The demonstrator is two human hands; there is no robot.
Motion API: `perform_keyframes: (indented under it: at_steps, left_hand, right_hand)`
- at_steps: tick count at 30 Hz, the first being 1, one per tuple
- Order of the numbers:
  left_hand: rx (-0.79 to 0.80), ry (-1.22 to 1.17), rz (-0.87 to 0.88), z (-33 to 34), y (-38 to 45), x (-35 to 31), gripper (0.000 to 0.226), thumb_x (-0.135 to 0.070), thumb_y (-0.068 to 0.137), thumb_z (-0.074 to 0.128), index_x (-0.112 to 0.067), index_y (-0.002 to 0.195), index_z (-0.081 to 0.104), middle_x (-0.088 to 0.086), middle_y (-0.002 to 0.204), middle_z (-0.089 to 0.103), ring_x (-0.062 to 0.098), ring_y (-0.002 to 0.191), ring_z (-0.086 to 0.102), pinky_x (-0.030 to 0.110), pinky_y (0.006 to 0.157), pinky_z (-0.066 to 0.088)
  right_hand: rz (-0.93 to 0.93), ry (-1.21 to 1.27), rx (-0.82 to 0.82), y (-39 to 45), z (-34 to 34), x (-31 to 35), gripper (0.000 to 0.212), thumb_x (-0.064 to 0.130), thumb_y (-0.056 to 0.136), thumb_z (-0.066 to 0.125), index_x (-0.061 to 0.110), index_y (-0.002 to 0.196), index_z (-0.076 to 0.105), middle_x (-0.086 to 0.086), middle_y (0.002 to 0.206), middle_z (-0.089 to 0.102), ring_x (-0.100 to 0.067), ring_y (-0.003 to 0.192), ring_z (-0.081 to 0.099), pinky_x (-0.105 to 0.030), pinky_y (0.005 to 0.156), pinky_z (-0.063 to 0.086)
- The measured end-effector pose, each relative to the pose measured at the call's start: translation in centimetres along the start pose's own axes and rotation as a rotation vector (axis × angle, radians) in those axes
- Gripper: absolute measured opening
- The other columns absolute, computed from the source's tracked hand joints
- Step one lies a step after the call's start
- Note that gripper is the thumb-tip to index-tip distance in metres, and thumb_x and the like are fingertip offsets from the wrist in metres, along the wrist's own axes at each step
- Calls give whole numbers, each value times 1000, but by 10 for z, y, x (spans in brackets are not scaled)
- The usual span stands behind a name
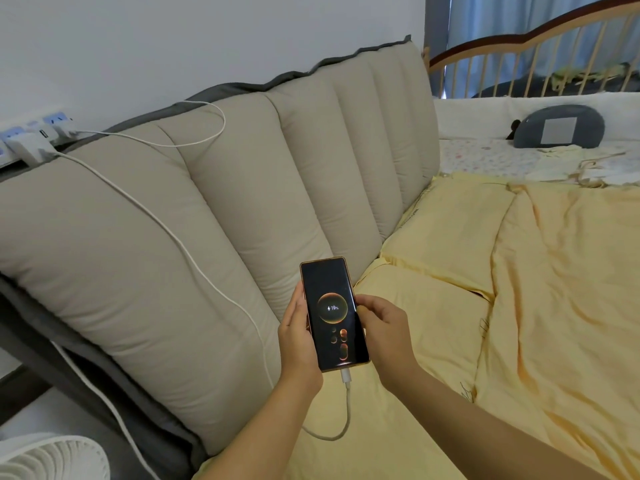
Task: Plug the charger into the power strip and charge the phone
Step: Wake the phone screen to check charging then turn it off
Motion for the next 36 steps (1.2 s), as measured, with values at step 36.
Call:
perform_keyframes:
  at_steps: [36]
  left_hand:
    - [-26,42,-4,0,-2,-9,33,-39,95,47,-33,122,66,9,120,70,39,108,66,59,93,49]
  right_hand:
    - [-33,17,18,-3,3,7,36,2,91,46,29,86,70,0,90,75,-22,84,71,-37,71,56]
Point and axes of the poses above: each hand's wrist, its own y-axis towards the middle knuckle, its own z-axis out of the palm, x = y × z, the point moved 10 cm from there along y, towards the middle knuckle
